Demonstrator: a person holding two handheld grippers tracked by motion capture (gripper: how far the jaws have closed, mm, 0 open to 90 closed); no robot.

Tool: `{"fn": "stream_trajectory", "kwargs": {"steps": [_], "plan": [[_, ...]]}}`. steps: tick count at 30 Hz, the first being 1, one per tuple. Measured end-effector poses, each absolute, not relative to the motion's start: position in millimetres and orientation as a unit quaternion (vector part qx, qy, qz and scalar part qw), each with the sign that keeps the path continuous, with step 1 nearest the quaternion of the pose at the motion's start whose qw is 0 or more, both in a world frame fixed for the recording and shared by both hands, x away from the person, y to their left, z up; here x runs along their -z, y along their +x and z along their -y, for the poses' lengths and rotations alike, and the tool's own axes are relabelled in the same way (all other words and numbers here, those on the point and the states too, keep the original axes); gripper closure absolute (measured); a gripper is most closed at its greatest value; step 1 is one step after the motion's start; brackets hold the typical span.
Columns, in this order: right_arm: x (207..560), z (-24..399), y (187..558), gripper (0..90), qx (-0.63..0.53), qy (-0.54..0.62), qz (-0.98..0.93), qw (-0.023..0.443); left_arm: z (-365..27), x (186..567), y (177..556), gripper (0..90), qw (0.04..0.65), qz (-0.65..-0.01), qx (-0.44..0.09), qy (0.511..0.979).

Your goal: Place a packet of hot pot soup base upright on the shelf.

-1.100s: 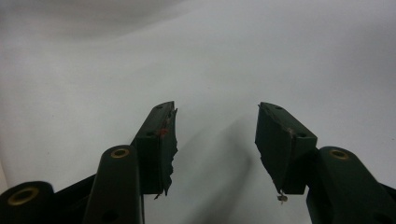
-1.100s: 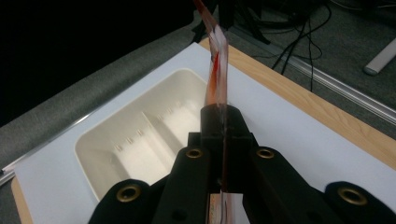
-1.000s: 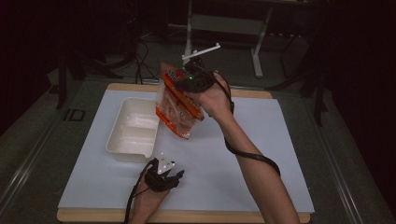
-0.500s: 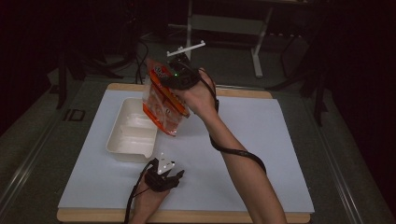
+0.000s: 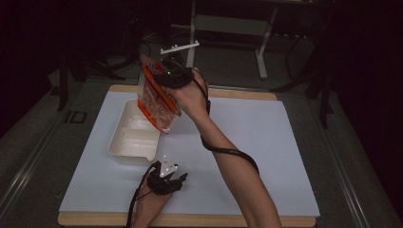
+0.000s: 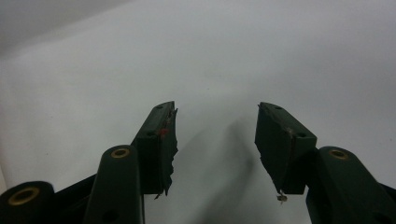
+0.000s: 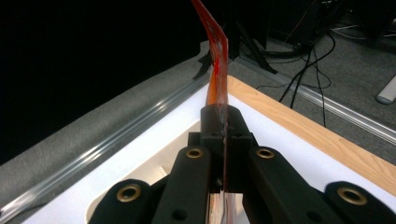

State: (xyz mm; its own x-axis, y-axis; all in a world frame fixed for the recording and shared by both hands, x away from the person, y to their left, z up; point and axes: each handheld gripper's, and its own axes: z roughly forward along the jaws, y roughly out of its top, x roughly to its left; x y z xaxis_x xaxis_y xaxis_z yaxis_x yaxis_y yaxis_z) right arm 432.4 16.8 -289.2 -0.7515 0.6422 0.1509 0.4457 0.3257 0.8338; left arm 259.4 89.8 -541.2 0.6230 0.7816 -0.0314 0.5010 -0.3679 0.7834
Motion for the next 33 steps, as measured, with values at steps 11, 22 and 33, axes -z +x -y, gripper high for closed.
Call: {"fn": "stream_trajectory", "kwargs": {"steps": [11,22,33], "plan": [[292,-36,438,89.9,-0.475,0.345,-0.801,0.118,-90,541,259,48.0,0.400,-0.397,-0.176,0.807],[298,-59,446,89.9,-0.466,0.362,-0.800,0.103,-90,541,259,47.9,0.403,-0.397,-0.175,0.806],[315,-74,459,89.8,-0.427,0.365,-0.821,0.105,-90,541,259,47.9,0.405,-0.397,-0.174,0.805]]}}
